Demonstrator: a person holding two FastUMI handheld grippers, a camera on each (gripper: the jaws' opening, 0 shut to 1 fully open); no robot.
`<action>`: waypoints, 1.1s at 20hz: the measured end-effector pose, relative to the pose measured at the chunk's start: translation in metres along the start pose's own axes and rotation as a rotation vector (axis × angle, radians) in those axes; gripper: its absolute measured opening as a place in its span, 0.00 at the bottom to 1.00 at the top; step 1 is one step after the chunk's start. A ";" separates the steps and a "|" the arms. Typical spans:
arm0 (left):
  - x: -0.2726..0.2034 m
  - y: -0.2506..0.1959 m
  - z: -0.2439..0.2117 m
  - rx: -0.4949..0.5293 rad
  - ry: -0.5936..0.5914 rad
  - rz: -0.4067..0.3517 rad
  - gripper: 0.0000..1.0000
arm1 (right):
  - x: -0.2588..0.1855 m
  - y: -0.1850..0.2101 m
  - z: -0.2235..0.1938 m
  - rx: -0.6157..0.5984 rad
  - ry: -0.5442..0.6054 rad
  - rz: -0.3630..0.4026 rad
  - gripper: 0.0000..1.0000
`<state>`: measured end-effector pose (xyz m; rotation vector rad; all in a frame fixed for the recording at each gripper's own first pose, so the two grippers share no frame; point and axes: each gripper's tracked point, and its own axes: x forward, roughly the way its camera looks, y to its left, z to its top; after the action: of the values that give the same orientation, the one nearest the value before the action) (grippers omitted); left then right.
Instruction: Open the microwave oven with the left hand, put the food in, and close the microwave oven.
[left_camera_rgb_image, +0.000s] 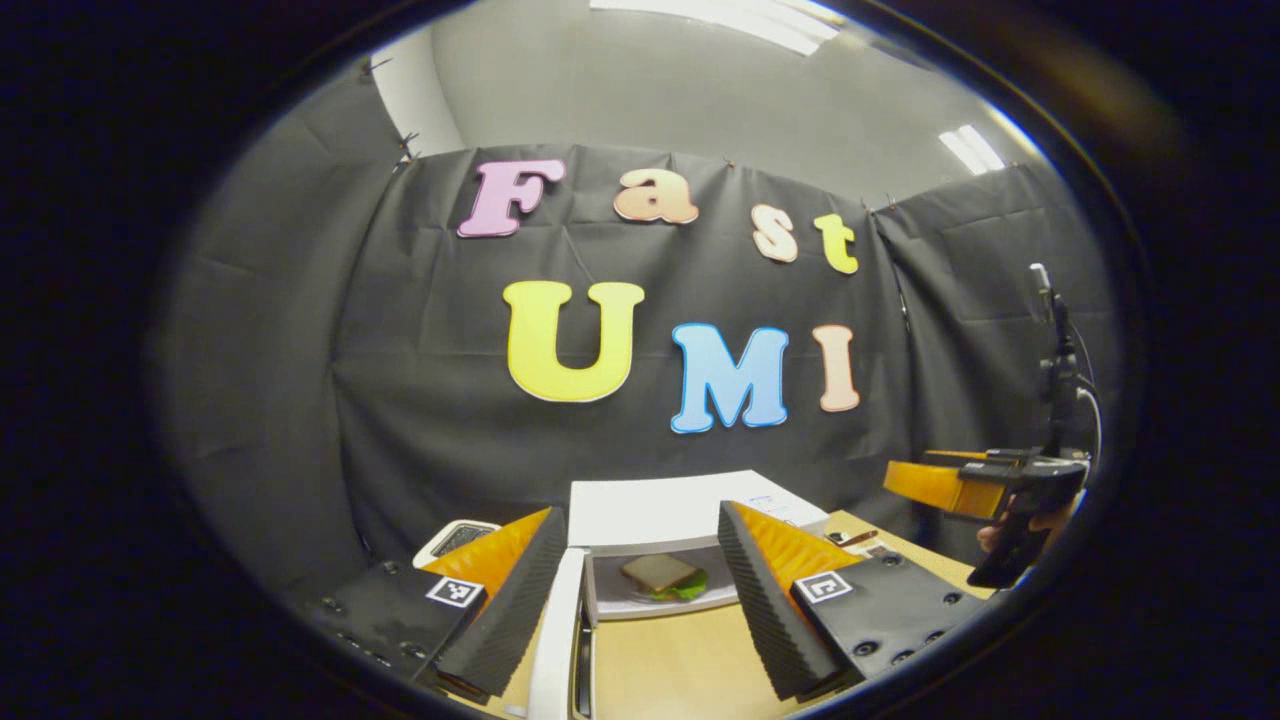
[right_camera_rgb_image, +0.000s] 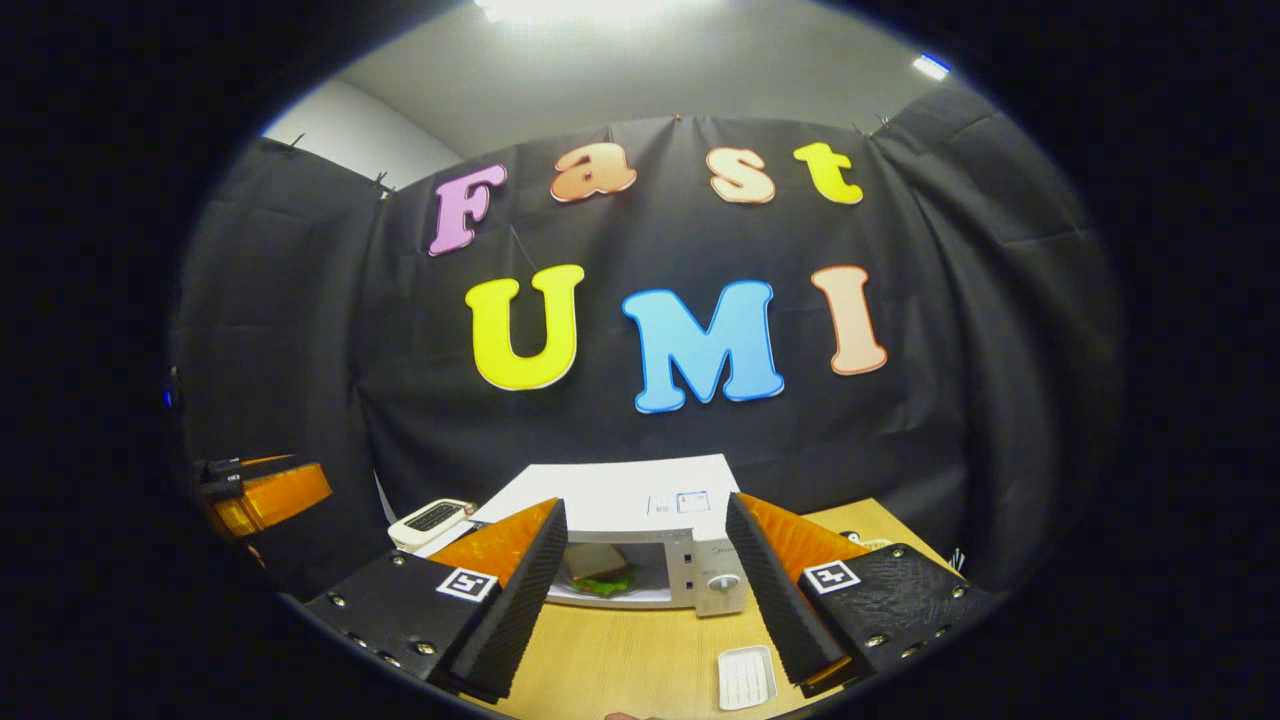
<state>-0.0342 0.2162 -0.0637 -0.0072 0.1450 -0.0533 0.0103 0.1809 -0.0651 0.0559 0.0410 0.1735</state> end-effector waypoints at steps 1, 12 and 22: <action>-0.003 -0.002 -0.002 0.000 0.004 -0.002 0.96 | -0.006 -0.006 0.004 0.003 -0.010 -0.011 0.95; -0.070 0.069 -0.078 0.050 0.161 0.122 0.09 | -0.004 -0.011 0.014 0.020 -0.003 0.013 0.95; -0.127 0.103 -0.205 -0.038 0.443 0.153 0.07 | 0.005 0.005 0.009 -0.007 0.010 0.081 0.96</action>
<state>-0.1838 0.3256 -0.2491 -0.0221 0.5883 0.1018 0.0150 0.1862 -0.0561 0.0496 0.0482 0.2553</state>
